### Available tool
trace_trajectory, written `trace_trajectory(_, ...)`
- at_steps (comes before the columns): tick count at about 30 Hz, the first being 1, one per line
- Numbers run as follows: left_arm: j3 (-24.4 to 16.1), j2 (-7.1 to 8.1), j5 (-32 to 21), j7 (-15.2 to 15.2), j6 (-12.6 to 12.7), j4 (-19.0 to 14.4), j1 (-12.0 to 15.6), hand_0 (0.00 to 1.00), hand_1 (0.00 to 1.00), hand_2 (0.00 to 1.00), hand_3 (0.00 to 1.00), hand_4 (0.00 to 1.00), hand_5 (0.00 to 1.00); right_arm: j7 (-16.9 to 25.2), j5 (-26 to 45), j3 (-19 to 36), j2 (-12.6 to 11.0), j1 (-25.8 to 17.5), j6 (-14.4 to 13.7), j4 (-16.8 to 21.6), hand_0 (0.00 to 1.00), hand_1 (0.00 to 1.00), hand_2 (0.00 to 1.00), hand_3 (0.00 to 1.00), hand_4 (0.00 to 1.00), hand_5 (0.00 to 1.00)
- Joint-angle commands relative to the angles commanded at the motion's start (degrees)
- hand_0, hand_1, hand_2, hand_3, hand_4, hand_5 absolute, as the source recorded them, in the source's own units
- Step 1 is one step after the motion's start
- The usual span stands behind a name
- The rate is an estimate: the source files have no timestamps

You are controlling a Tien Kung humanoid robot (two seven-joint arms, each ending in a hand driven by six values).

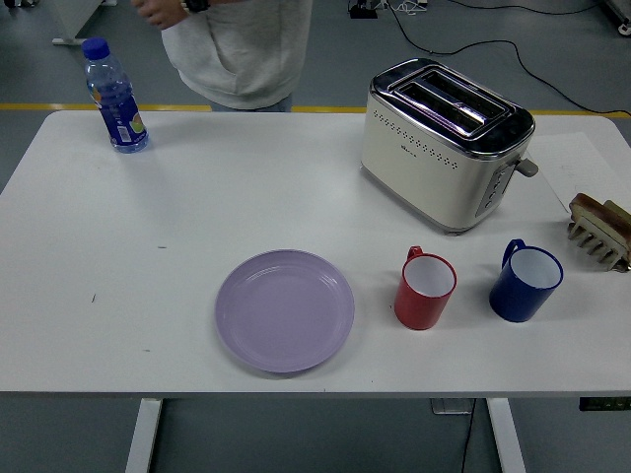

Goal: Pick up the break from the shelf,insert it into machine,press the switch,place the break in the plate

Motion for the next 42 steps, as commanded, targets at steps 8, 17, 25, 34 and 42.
trace_trajectory(8, 1.06, -0.09, -2.72, -0.26, 0.43, 0.0, -0.58, 0.672, 0.687, 0.672, 0.552, 0.285, 0.882, 0.0, -0.01, -0.86, 0.11, 1.19, 0.09, -0.06, 0.661, 0.602, 0.628, 0.586, 0.391, 0.239)
trace_trajectory(17, 2.08, 0.04, -5.7, -0.44, 1.03, 0.0, -0.62, 0.672, 0.687, 0.672, 0.552, 0.285, 0.882, 0.0, 0.13, -1.41, 0.38, 1.28, 0.2, 0.03, 0.665, 0.607, 0.628, 0.586, 0.391, 0.239)
trace_trajectory(25, 2.17, 0.31, -6.89, -0.52, 1.46, 0.0, -0.76, 0.672, 0.687, 0.671, 0.553, 0.286, 0.883, 0.05, 0.03, -0.59, 0.93, 0.81, 0.21, -0.03, 0.665, 0.607, 0.628, 0.586, 0.393, 0.24)
trace_trajectory(34, 3.11, 0.29, -8.51, -0.6, 1.71, 0.0, -1.19, 0.672, 0.685, 0.67, 0.553, 0.286, 0.882, 0.05, -0.13, -0.13, 1.18, 1.09, 0.34, 0.26, 0.666, 0.607, 0.629, 0.586, 0.397, 0.242)
trace_trajectory(42, 3.11, 0.27, -8.99, -0.75, 1.91, 0.0, -0.81, 0.672, 0.686, 0.671, 0.554, 0.286, 0.882, -0.17, -0.8, 0.65, 1.06, 0.52, 0.64, 0.83, 0.666, 0.609, 0.63, 0.587, 0.398, 0.244)
